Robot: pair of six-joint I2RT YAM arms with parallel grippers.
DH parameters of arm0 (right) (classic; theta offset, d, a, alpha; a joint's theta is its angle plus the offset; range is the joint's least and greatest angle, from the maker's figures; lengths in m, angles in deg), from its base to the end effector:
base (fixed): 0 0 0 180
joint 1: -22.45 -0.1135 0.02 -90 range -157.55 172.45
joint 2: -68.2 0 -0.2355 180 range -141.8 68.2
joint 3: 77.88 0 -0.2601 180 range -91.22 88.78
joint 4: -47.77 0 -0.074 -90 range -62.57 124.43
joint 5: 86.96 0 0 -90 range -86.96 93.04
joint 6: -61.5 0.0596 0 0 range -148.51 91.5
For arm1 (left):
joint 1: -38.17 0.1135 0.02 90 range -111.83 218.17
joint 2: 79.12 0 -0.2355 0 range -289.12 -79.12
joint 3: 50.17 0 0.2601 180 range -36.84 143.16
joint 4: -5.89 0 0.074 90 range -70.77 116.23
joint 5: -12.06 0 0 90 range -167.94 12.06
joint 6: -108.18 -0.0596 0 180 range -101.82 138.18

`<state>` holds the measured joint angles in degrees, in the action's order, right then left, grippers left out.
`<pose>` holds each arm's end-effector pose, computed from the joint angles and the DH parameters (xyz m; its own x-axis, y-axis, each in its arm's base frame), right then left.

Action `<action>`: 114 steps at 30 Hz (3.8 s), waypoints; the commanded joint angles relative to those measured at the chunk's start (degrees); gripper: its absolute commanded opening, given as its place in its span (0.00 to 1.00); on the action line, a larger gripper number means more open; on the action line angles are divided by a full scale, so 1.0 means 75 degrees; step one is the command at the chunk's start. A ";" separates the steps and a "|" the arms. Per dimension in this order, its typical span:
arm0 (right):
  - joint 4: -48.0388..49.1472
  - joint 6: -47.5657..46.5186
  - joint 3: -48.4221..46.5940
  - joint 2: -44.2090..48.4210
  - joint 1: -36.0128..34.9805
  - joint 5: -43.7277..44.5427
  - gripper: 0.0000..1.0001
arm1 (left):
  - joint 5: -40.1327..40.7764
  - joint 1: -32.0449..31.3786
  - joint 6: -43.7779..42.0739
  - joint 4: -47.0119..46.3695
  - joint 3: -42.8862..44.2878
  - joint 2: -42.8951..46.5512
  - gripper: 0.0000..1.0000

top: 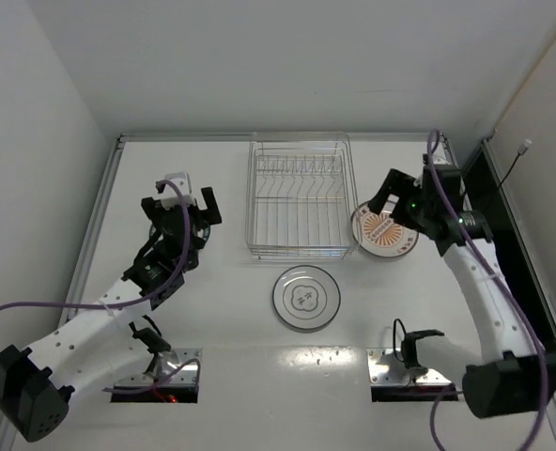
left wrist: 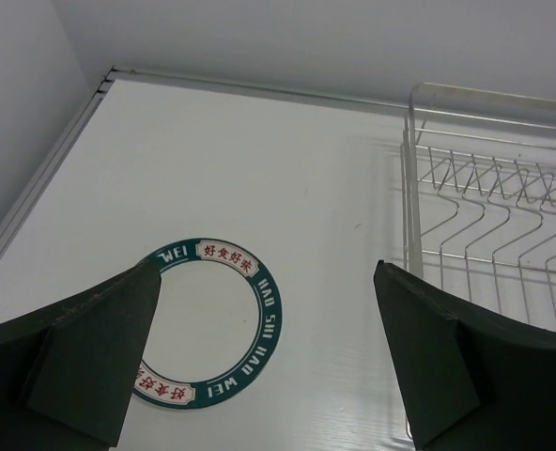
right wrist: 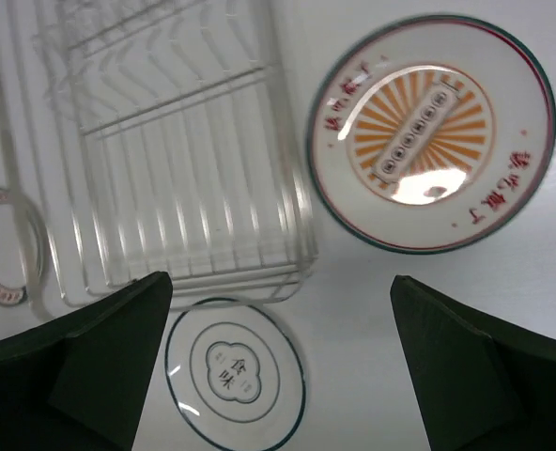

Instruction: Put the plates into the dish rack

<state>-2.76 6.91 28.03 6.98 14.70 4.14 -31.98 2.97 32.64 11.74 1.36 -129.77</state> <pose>0.2637 0.0347 0.2962 -0.5628 0.5081 -0.6520 0.2532 0.8568 0.4491 0.2255 -0.1066 0.2896 -0.0225 -0.1966 -0.9802 -0.1963 0.9623 -0.1885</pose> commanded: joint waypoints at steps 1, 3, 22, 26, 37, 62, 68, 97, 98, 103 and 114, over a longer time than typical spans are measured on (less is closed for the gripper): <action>0.0408 -0.0001 0.0819 -0.0532 0.2314 -0.2200 1.00 | -0.0302 -0.0064 -0.0019 -0.0127 0.0345 0.0074 0.97; 0.1964 0.0712 0.2364 -0.0872 0.4694 -0.5014 0.99 | -0.0466 -0.0064 -0.0018 -0.0127 0.0345 0.0074 0.97; 0.3809 0.1288 0.3588 -0.3826 0.5722 -0.4413 0.85 | -0.0912 -0.0064 0.0217 0.0260 0.0720 -0.0254 0.97; 0.4420 0.1465 0.3426 -0.4586 0.5194 -0.4565 0.64 | -0.0842 -0.0064 0.0217 0.0330 0.0720 -0.0324 0.97; 0.4209 0.1805 0.3014 -0.4987 0.4666 -0.4120 0.02 | -0.0502 -0.0064 0.0217 0.0564 0.0790 -0.0324 0.97; 0.1046 -0.0375 -0.3274 -0.3446 0.0225 0.3473 0.00 | 0.0446 -0.0064 0.0451 0.1033 0.1001 -0.0734 0.97; 0.1220 -0.0375 -0.3583 -0.4563 -0.0209 0.3556 0.00 | 0.0447 -0.0064 0.0381 0.1033 0.1001 -0.0734 0.97; 0.1841 -0.1629 -0.3771 -0.3756 -0.2389 0.6591 0.00 | 0.0447 -0.0064 0.0381 0.1033 0.1001 -0.0875 0.97; 0.1760 -0.1629 -0.3841 -0.3849 -0.2389 0.6591 0.00 | 0.0447 -0.0064 0.0381 0.1033 0.1001 -0.0875 0.97; 0.1607 -0.1465 -0.3841 -0.4377 -0.2389 0.6591 0.00 | 0.0447 -0.0064 0.0381 0.1033 0.1001 -0.0875 0.97; 0.1315 -0.1301 -0.3946 -0.5220 -0.2389 0.6018 0.00 | 0.0447 -0.0064 0.0381 0.1033 0.1001 -0.0875 0.97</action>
<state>5.44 -4.10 1.10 -31.11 -3.24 49.43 -29.01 2.88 35.31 20.48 6.52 -136.44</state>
